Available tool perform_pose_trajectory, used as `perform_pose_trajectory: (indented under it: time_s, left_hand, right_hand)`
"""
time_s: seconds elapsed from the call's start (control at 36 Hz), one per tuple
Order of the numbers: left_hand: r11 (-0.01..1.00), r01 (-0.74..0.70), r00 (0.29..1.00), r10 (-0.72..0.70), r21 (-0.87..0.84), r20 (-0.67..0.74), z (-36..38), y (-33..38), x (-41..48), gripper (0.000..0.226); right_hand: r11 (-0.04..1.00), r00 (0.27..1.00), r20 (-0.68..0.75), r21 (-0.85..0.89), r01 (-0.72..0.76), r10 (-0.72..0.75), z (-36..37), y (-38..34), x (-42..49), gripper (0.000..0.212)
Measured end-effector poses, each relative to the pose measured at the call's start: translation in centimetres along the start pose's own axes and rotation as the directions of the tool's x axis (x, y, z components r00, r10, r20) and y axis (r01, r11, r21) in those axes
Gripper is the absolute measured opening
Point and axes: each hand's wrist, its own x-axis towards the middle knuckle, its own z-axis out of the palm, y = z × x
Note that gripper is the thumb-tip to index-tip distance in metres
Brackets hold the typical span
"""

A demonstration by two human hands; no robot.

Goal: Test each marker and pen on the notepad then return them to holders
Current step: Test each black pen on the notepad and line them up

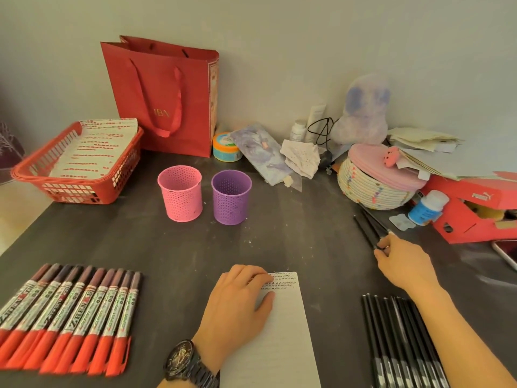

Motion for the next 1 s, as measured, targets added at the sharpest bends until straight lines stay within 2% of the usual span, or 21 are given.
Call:
perform_pose_trajectory:
  time_s: [0.11, 0.19, 0.28, 0.36, 0.44, 0.5, 0.61, 0.69, 0.89, 0.94, 1.0]
  left_hand:
    - [1.0, 0.011, 1.0, -0.011, -0.009, 0.013, -0.1, 0.1, 0.0, 0.029]
    - [1.0, 0.02, 0.999, -0.02, -0.014, 0.028, -0.2, 0.1, 0.0, 0.032]
    - [0.999, 0.028, 0.999, -0.027, -0.017, 0.039, -0.3, 0.1, 0.0, 0.034]
    - [0.999, 0.029, 0.999, -0.029, -0.02, 0.04, -0.3, 0.1, 0.1, 0.034]
    - [0.999, 0.029, 0.999, -0.028, -0.027, 0.027, -0.3, 0.1, 0.1, 0.033]
    - [0.999, 0.027, 0.999, -0.027, -0.028, 0.024, -0.3, 0.1, 0.0, 0.032]
    - [1.0, 0.023, 0.999, -0.022, -0.018, 0.023, -0.2, 0.0, 0.1, 0.03]
    - [1.0, 0.015, 1.0, -0.014, -0.019, 0.014, 0.0, 0.0, 0.1, 0.029]
    - [1.0, 0.005, 1.0, -0.005, -0.015, 0.01, 0.2, 0.0, 0.1, 0.029]
    - [1.0, -0.001, 1.0, 0.001, -0.013, 0.01, 0.2, 0.0, 0.1, 0.03]
    - [1.0, -0.009, 1.0, 0.009, -0.009, 0.01, 0.1, 0.0, 0.1, 0.03]
  right_hand:
    - [0.969, 1.0, 0.012, 0.246, -0.014, 0.011, -0.2, -0.7, -1.3, 0.022]
    - [0.882, 0.999, 0.043, 0.471, -0.008, -0.014, -0.1, -1.8, -2.6, 0.033]
    - [0.715, 0.999, 0.043, 0.699, -0.019, -0.015, 0.0, -3.5, -4.1, 0.035]
    - [0.469, 0.998, 0.044, 0.883, -0.016, -0.05, 0.3, -5.3, -6.4, 0.023]
    - [0.275, 0.995, 0.03, 0.961, -0.004, -0.091, 0.9, -7.3, -9.1, 0.021]
    - [0.208, 0.994, 0.034, 0.978, -0.013, -0.099, 1.6, -8.6, -10.8, 0.019]
    - [0.201, 0.991, 0.072, 0.978, -0.048, -0.116, 3.3, -10.1, -13.2, 0.014]
    - [0.202, 0.988, 0.073, 0.978, -0.045, -0.136, 4.4, -10.5, -14.0, 0.021]
    - [0.245, 0.986, -0.087, 0.962, 0.12, -0.141, 5.6, -10.1, -15.5, 0.034]
    - [0.27, 0.985, -0.107, 0.953, 0.14, -0.135, 5.8, -10.2, -15.7, 0.032]
    - [0.304, 0.985, -0.114, 0.941, 0.15, -0.133, 5.8, -10.4, -15.9, 0.02]
